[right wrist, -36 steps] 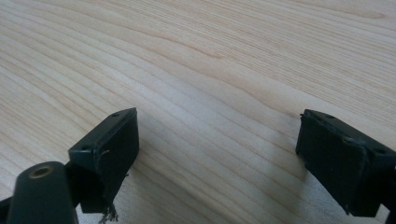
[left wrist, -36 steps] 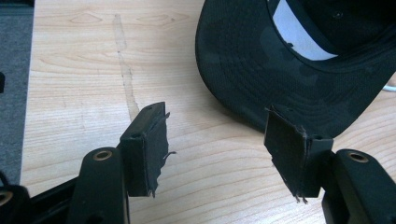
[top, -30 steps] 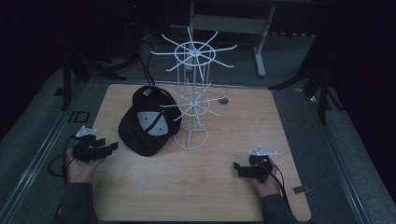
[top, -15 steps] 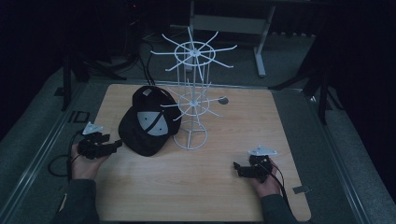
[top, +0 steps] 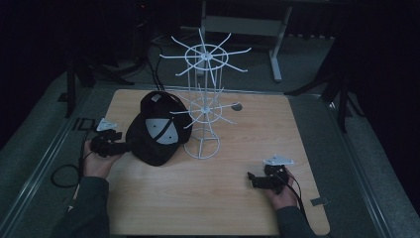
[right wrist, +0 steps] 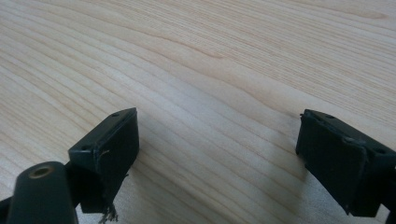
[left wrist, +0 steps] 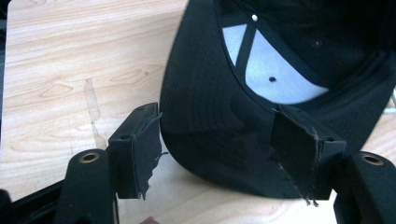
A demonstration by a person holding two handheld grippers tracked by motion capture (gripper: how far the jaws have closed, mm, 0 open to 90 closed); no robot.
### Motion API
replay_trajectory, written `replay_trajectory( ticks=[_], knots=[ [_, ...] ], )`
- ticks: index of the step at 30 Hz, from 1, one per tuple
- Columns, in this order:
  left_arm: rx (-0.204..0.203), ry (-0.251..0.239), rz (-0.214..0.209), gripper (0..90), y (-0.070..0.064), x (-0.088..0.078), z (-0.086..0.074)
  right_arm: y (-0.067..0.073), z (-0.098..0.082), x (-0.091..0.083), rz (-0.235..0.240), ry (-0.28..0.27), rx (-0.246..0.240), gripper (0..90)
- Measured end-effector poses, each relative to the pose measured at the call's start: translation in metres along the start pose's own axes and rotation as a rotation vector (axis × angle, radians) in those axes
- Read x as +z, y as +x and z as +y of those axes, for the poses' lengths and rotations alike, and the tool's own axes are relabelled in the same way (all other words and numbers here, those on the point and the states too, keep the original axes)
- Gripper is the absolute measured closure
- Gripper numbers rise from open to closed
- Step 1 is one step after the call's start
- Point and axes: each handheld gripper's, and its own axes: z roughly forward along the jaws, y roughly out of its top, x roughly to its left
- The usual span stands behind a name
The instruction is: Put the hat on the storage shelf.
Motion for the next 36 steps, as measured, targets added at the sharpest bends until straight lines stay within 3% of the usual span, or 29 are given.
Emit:
replay_trajectory(
  ticks=[10, 14, 23, 31, 36],
  knots=[
    [-0.009, -0.004, -0.022, 33.5, -0.002, 0.018, 0.016, 0.0, 0.0, 0.0, 0.0, 0.0, 0.0, 13.1],
    [-0.006, -0.007, 0.01, 32.7, -0.002, 0.027, 0.018, 0.0, 0.0, 0.0, 0.0, 0.0, 0.0, 13.1],
    [-0.03, -0.02, 0.02, 30.9, 0.013, 0.037, 0.026, 0.0, 0.0, 0.0, 0.0, 0.0, 0.0, 13.1],
    [-0.092, -0.019, 0.019, 30.9, 0.033, 0.046, 0.021, 0.0, 0.0, 0.0, 0.0, -0.001, -0.002, 13.1],
    [-0.117, -0.013, 0.014, 31.1, 0.038, 0.049, 0.019, 0.0, 0.0, 0.0, 0.0, -0.001, -0.002, 13.1]
  ],
)
